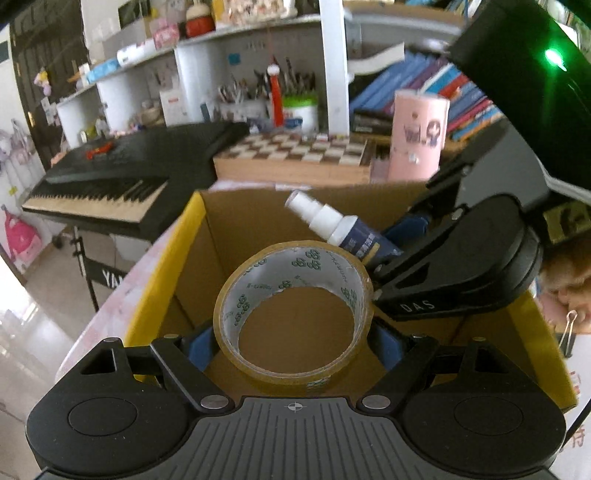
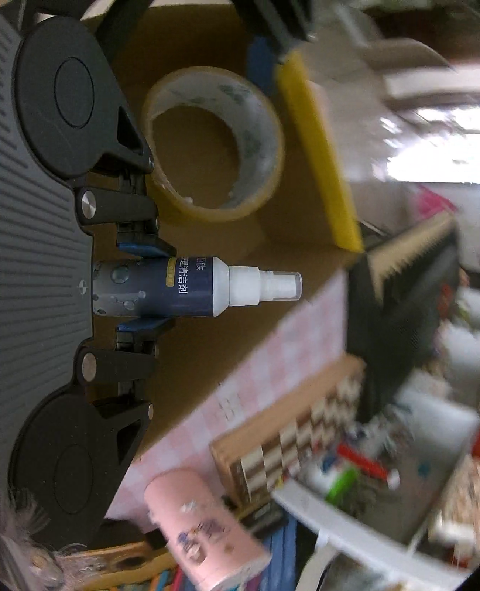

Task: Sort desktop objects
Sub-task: 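Lower both tools into the yellow box and open them to release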

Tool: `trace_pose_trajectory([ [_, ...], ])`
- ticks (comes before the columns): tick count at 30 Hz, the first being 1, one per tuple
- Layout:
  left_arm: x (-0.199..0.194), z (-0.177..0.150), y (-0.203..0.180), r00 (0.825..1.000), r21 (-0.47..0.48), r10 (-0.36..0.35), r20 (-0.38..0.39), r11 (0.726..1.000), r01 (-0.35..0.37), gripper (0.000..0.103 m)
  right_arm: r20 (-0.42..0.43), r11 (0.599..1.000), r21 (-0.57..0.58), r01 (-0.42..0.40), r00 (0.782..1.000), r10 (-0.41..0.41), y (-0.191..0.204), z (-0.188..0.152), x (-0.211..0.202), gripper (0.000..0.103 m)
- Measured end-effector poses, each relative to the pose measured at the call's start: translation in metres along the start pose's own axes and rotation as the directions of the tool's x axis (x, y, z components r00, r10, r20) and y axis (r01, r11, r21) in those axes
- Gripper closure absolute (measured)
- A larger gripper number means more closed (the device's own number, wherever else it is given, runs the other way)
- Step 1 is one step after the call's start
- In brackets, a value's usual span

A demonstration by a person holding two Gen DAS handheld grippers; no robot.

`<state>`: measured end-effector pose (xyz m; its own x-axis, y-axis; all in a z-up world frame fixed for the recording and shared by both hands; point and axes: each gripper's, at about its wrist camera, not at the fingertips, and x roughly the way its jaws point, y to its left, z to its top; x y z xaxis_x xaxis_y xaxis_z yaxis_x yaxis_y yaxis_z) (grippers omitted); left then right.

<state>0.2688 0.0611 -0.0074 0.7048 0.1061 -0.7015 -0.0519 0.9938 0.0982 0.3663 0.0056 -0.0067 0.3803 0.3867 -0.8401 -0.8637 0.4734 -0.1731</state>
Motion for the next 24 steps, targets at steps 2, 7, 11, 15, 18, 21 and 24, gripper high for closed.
trace_pose_trajectory([
  [2,0.003,-0.001,-0.001,1.000,-0.003,0.000,-0.013,1.000,0.000,0.017,-0.042,0.999,-0.051,0.007,0.999,-0.009,0.002,0.002,0.009,0.073],
  [7,0.008,-0.001,-0.003,1.000,-0.015,0.006,-0.027,1.000,-0.006,0.016,-0.113,0.998,-0.059,0.020,0.993,-0.026,-0.002,0.006,0.030,0.073],
  [11,0.010,-0.001,-0.003,0.999,-0.029,0.007,-0.034,1.000,-0.008,0.016,-0.139,0.999,-0.046,0.009,0.990,-0.016,-0.005,0.005,0.035,0.073],
  [15,0.009,0.000,-0.003,1.000,-0.036,0.010,-0.025,0.999,-0.011,0.016,-0.147,0.999,-0.045,0.011,0.989,-0.018,-0.004,0.004,0.035,0.073],
  [18,0.007,-0.001,-0.003,1.000,-0.042,0.016,-0.014,0.999,-0.017,0.016,-0.116,1.000,-0.022,0.017,0.993,-0.019,-0.006,0.005,0.030,0.070],
  [21,0.000,0.000,-0.002,0.999,-0.049,0.032,0.019,0.998,-0.031,0.016,-0.082,0.999,0.013,0.032,0.996,-0.031,-0.011,0.006,0.022,0.064],
  [24,-0.010,0.001,-0.001,0.998,-0.061,0.032,0.057,0.998,-0.028,0.016,-0.028,0.996,0.072,0.051,0.998,-0.049,-0.017,0.005,0.008,0.061],
])
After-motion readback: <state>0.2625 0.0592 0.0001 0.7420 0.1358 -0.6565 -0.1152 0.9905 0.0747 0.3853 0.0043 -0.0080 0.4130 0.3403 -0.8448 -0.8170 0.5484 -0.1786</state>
